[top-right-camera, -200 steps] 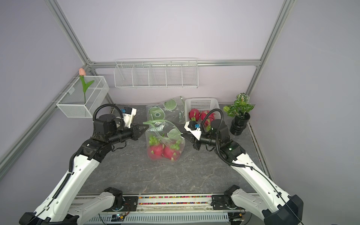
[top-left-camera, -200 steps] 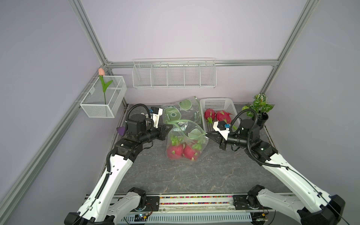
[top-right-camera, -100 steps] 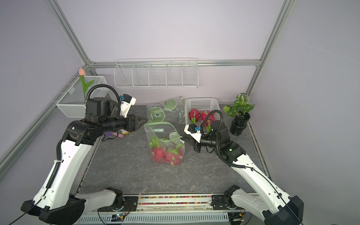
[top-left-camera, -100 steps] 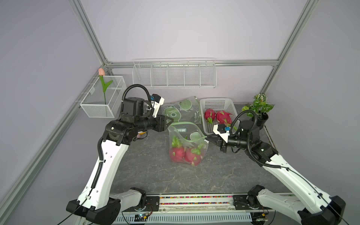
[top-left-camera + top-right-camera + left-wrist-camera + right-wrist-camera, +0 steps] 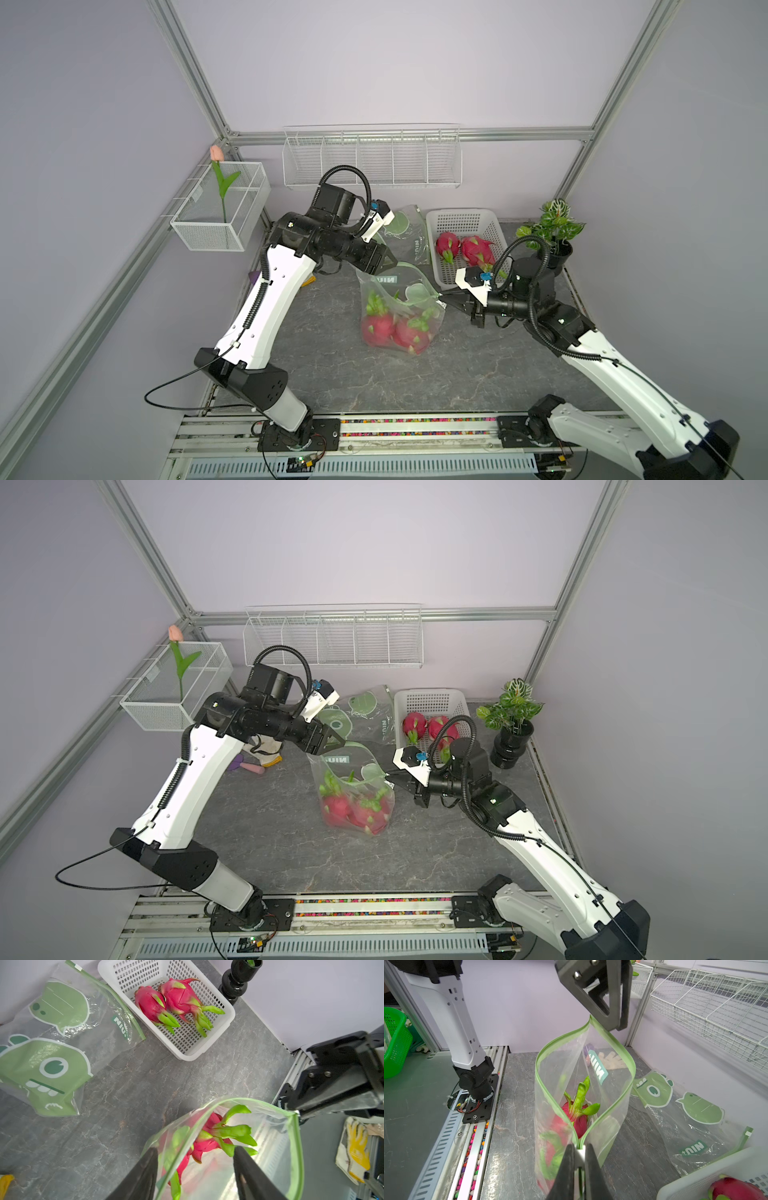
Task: Open the zip-top bag and take out the dragon fruit
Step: Adjust the zipper food storage bag at the center of the board.
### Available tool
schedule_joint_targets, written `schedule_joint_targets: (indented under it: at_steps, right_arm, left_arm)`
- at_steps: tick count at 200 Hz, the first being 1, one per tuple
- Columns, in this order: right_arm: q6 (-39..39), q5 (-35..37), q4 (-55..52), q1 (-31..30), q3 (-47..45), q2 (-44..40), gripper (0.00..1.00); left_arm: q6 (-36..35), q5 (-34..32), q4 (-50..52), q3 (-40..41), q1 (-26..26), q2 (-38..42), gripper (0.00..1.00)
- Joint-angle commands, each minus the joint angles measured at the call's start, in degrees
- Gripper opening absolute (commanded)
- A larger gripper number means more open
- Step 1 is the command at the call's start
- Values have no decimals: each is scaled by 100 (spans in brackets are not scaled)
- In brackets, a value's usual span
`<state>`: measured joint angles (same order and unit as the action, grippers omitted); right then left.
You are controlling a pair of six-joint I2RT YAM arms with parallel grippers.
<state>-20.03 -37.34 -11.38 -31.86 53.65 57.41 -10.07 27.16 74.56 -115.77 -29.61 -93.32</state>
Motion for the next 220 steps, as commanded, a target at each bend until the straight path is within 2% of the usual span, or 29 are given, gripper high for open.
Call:
schedule_joint_targets:
  at_steps: [1, 47, 70, 83, 99, 133, 149, 167, 192, 220]
  right_arm:
    - [-158, -170, 37, 18, -76, -132, 7]
    - [-204, -116, -15, 13, -96, -175, 7]
    - [-228, -83, -40, 16, -100, -209, 7]
    - [-217, -45, -31, 19, -122, -229, 7]
    - [-210, -43, -16, 14, -142, -256, 7]
    - [-137, 66, -9, 13, -153, -274, 7]
    - [-28, 149, 44, 15, -161, -277, 7]
    - [91, 193, 147, 16, -157, -307, 7]
    - [154, 73, 323, 21, -171, -451, 14]
    - [444, 107, 422, 13, -112, -586, 26]
  left_arm:
    - [-595, -337, 286, -468, -225, -261, 61]
    - [-1089, -70, 685, -763, -564, -864, 59]
    - [-1213, -8, 831, -825, -644, -1043, 54]
    - [-1148, -209, 824, -866, -646, -1109, 47]
    - [-1141, -134, 794, -899, -643, -1113, 40]
    - [-819, -399, 506, -787, -645, -792, 9]
    - [-632, -524, 224, -478, -643, -451, 0]
    - [-320, -646, -124, -104, -643, -65, 0]
    - [142, -622, -304, 282, -643, 373, 0]
    - [866, -1482, -744, 835, -637, 983, 0]
